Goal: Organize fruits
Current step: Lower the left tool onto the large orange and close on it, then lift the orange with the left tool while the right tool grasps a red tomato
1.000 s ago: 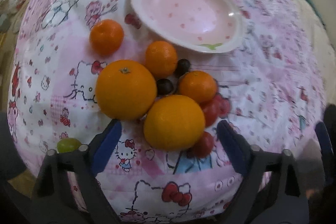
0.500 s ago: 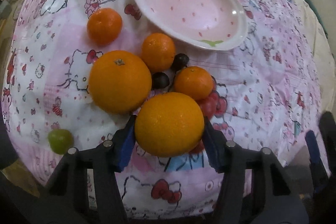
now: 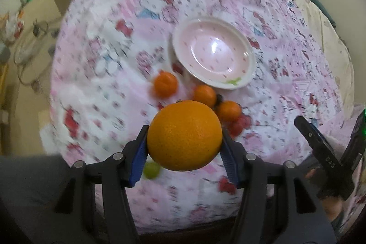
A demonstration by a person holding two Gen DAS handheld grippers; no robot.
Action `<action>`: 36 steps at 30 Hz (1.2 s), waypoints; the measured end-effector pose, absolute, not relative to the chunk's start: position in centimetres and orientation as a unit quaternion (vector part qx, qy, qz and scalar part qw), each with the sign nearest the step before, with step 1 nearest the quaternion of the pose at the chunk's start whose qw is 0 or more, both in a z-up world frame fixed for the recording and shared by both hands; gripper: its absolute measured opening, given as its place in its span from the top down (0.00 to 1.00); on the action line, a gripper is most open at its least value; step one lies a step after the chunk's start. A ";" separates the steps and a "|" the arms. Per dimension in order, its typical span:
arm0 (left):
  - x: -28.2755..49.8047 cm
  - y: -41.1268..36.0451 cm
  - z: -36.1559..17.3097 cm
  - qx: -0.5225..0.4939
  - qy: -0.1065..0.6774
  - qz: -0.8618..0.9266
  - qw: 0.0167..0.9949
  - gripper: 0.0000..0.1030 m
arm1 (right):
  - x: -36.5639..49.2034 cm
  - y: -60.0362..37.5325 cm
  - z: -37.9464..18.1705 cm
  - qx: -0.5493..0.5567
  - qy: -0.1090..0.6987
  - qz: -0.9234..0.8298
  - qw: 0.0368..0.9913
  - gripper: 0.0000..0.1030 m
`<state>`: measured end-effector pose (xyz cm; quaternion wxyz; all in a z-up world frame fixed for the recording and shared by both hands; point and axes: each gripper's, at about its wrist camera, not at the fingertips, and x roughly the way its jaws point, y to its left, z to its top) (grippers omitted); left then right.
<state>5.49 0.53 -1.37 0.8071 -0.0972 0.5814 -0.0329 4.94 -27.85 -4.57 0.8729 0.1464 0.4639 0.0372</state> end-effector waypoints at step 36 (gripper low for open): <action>6.3 3.6 -3.0 -0.136 0.561 -0.036 0.816 0.48 | 8.7 -23.8 -10.5 0.242 0.590 0.172 0.750 0.68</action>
